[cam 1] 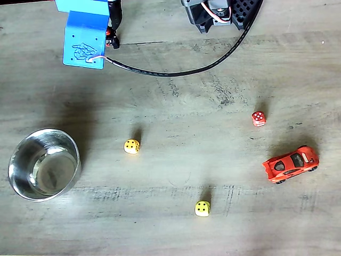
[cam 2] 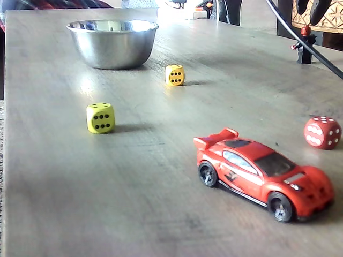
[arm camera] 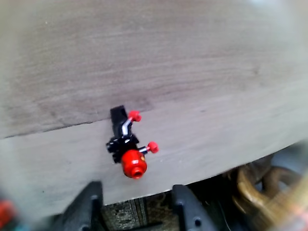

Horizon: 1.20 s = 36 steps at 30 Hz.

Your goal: Pick up the lego figure and place in bowl

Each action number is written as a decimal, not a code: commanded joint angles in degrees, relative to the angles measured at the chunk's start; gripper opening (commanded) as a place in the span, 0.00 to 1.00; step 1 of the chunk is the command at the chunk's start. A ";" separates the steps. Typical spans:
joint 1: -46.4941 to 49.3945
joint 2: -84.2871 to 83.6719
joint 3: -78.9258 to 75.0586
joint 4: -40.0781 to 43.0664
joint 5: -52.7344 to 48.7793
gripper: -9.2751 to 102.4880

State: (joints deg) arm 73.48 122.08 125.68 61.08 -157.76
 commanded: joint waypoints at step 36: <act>0.35 -6.24 -2.20 -5.80 -0.18 0.23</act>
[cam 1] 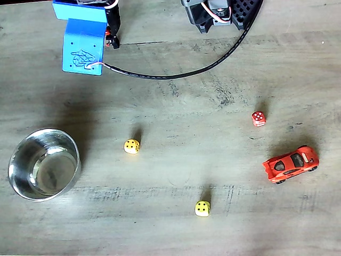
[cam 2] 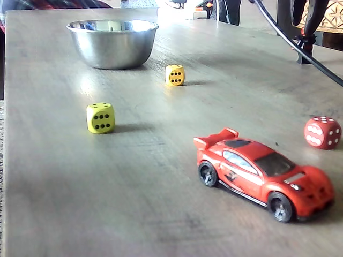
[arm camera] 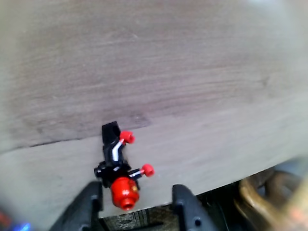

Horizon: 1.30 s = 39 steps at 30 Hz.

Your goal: Pick up the lego figure and place in bowl

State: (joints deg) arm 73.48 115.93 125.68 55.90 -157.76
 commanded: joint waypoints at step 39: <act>-0.09 -6.94 -2.55 -0.62 -0.18 0.23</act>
